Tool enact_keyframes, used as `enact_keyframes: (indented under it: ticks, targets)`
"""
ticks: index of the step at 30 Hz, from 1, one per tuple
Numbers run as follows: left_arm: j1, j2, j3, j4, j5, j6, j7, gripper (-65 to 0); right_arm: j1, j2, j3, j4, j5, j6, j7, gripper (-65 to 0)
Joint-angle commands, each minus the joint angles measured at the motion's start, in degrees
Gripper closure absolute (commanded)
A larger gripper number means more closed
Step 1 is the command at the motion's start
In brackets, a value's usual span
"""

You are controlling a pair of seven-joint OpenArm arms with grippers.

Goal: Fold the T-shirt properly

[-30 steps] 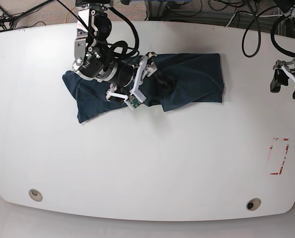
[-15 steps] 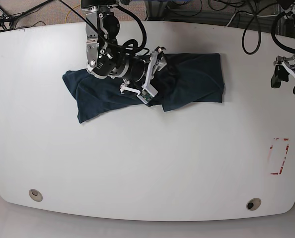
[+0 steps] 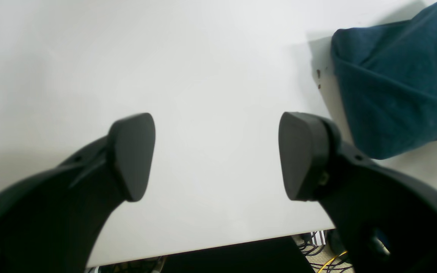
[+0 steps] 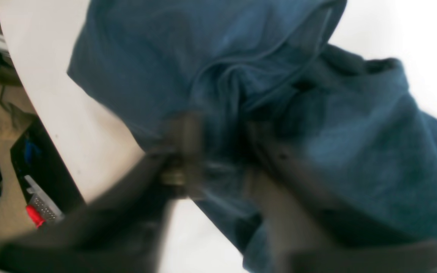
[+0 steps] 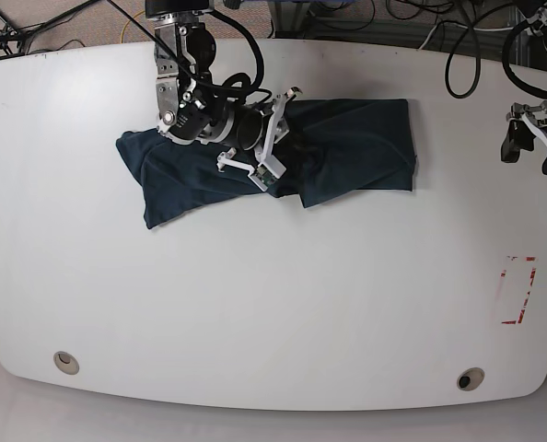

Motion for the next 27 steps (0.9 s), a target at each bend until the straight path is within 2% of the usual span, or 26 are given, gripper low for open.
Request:
enact_keyframes:
  ticks: [1, 5, 17, 27]
  targets:
    - [-0.18, -1.19, -0.28, 0.81, -0.67, -0.21, -1.08, -47.1, -0.46, -0.05, -0.06, 0.97, 1.51, 0.12, 2.62, 0.0]
    - [-0.18, -1.19, -0.28, 0.81, -0.67, -0.21, -1.08, -47.1, -2.04, -0.05, 0.29, 2.29, 1.51, 0.12, 4.03, -2.2]
    - [-0.18, -1.1, 1.74, 0.81, -0.67, -0.21, -1.08, -47.1, -8.63, -0.05, 0.47, 10.99, 1.42, 0.12, 4.38, 0.0]
    - [-0.09, -1.1, 5.43, 0.81, -0.67, -0.21, -1.08, -47.1, -12.06, -0.31, 5.48, 11.52, 2.03, 0.12, 4.38, 0.0]
